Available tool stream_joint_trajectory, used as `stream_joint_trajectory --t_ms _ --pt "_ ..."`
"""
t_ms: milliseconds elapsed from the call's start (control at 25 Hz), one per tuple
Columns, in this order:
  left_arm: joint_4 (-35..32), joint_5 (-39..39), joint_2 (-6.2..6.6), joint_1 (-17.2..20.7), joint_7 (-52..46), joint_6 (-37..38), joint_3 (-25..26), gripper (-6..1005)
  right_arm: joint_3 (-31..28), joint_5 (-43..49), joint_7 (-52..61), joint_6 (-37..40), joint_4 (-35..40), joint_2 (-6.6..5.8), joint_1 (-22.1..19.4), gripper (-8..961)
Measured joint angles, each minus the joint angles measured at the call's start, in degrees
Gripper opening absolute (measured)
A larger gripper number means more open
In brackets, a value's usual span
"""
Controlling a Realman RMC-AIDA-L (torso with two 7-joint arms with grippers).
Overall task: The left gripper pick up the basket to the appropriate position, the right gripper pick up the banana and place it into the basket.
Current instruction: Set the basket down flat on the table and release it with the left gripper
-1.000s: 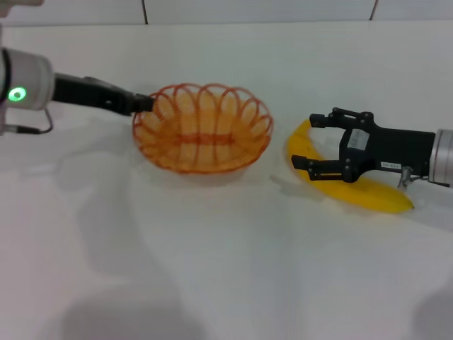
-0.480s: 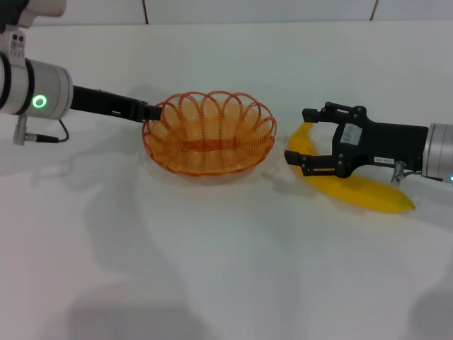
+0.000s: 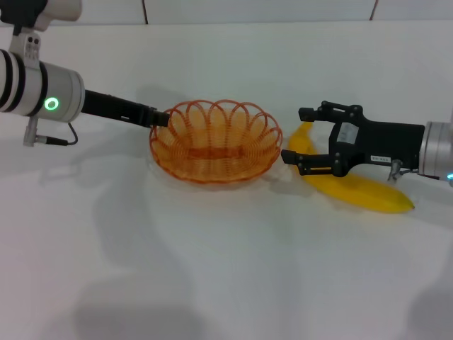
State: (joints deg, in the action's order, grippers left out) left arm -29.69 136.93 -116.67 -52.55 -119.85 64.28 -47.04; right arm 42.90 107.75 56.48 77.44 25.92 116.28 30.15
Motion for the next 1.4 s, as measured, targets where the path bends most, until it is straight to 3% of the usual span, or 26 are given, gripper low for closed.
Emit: stream_joint_trajectory --t_ms 1400 --pt "0.42 2.31 -0.47 -0.32 7.13 -2.33 -0.07 39 -0.35 0.0 -0.15 -0.08 -0.81 0.0 0.46 890"
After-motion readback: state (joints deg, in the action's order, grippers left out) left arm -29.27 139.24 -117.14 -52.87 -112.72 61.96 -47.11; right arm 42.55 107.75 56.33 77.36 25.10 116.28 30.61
